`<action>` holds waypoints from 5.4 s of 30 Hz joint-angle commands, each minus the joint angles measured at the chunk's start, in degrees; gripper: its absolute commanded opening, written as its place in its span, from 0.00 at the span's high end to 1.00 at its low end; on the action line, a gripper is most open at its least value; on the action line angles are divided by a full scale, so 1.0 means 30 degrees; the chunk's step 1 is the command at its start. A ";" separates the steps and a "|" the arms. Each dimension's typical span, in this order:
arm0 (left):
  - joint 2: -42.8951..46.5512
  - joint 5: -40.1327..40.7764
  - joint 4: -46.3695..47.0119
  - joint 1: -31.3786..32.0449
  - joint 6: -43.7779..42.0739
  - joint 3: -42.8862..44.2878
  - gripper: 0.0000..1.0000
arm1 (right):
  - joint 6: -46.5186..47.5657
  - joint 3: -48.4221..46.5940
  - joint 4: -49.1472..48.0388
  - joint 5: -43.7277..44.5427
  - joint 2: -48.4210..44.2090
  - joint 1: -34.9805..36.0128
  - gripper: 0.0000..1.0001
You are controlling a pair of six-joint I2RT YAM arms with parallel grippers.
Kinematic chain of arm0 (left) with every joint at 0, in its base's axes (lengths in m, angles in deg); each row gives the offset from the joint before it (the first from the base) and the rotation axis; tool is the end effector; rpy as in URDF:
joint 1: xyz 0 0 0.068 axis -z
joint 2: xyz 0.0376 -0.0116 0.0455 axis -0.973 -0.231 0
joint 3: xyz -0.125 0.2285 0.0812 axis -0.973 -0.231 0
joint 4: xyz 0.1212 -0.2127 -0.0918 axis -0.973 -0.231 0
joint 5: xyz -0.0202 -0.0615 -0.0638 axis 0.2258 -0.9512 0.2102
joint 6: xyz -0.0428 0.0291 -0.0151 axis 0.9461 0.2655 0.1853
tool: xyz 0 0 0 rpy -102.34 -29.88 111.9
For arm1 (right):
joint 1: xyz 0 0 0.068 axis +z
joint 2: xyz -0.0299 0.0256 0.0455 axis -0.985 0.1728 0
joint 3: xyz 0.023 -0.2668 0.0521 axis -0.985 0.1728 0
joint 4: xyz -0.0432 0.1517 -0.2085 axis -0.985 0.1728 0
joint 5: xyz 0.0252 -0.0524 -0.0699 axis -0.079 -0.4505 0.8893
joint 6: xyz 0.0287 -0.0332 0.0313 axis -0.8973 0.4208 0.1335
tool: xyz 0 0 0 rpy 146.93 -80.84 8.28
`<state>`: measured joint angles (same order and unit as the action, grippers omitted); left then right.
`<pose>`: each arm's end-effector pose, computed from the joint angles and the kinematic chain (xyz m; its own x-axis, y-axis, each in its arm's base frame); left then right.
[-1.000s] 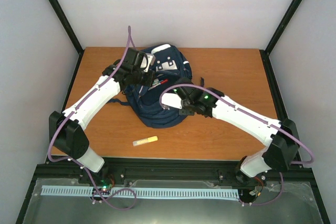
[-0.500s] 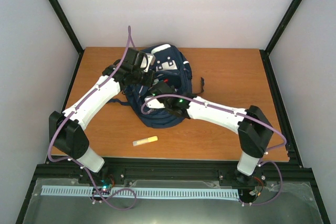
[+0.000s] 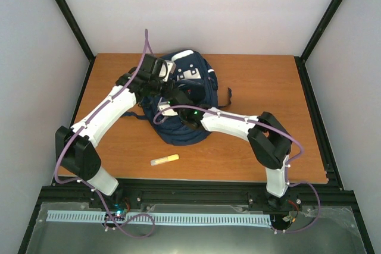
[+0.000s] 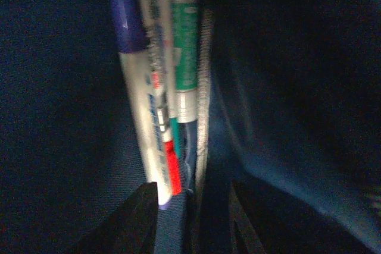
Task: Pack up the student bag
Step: Place the stationery in the student bag, then move the stationery to the center of the board, then pick up the stationery from the center of the board, then place the stationery in the student bag.
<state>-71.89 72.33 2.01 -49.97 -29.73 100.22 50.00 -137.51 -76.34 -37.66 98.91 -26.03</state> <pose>0.3048 -0.1578 0.3276 -0.7589 0.1297 -0.6381 0.3541 0.9046 -0.2373 0.2716 0.3391 0.2236 0.3316 -0.9148 0.2306 -0.4159 -0.3611 -0.8346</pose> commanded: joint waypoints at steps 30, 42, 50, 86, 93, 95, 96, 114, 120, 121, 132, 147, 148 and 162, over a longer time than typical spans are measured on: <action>0.0572 0.0086 0.0338 -0.0132 0.0657 0.1276 0.99 | -1.4631 0.3213 1.0136 -1.3656 -0.4124 0.3090 0.62; 0.0611 0.0034 0.0347 -0.0132 0.0620 0.1242 0.99 | -1.5195 -0.3451 1.1699 -1.3064 0.2814 0.5284 0.55; 0.0706 0.0035 0.0349 -0.0132 0.0620 0.1242 0.99 | -1.5748 -0.5606 1.2942 -1.2623 0.5054 0.5380 0.56; 0.0279 -0.0539 0.0442 -0.0132 0.0906 0.1212 0.99 | -1.8097 1.1365 1.2299 -1.0767 -0.8689 -0.1769 0.71; 0.0127 -0.0594 0.0458 -0.0132 0.0942 0.1227 0.99 | -1.7736 1.2406 1.3536 -1.0172 -0.9925 -0.2654 0.60; 0.0081 -0.0623 0.0451 -0.0132 0.0949 0.1212 0.99 | -1.7466 1.2611 1.3863 -1.0138 -1.0025 -0.3000 0.61; 0.0105 -0.0623 0.0432 -0.0132 0.0961 0.1212 0.99 | -1.7376 1.2580 1.4133 -1.0336 -0.9946 -0.3181 0.61; -0.0166 -0.0631 0.0425 -0.0131 0.1000 0.1241 0.99 | -1.6157 0.9495 1.5598 -0.9559 -1.1103 -0.3548 0.89; -0.0171 -0.0805 0.0364 -0.0129 0.1028 0.1309 0.99 | -1.4568 0.5056 1.5783 -0.8319 -1.1578 -0.2820 0.89; -0.0128 -0.0738 0.0367 -0.0132 0.1008 0.1309 0.99 | -1.4176 0.4535 1.5559 -0.7754 -1.1507 -0.2423 0.89; 0.0136 -0.0493 0.0257 -0.0125 0.0839 0.1373 0.99 | -0.7277 0.1815 1.0372 -0.1985 -0.8951 0.0546 0.90; 0.0636 -0.0400 0.0190 -0.0132 0.0693 0.1465 0.99 | 0.0978 0.1599 0.2681 -0.0434 -0.3640 0.0751 0.89; 0.0658 -0.0405 0.0184 -0.0132 0.0673 0.1466 0.99 | 0.1369 0.1565 0.2232 -0.0466 -0.3322 0.0719 0.89; 0.0873 -0.0163 0.0155 -0.0140 0.0591 0.1498 0.99 | 0.3275 0.0969 -0.3347 -0.0400 -0.0651 -0.0500 0.59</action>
<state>-72.54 71.78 1.53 -49.97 -28.90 100.96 60.61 -132.87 -80.63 -39.85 97.78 -27.17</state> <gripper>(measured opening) 0.043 0.392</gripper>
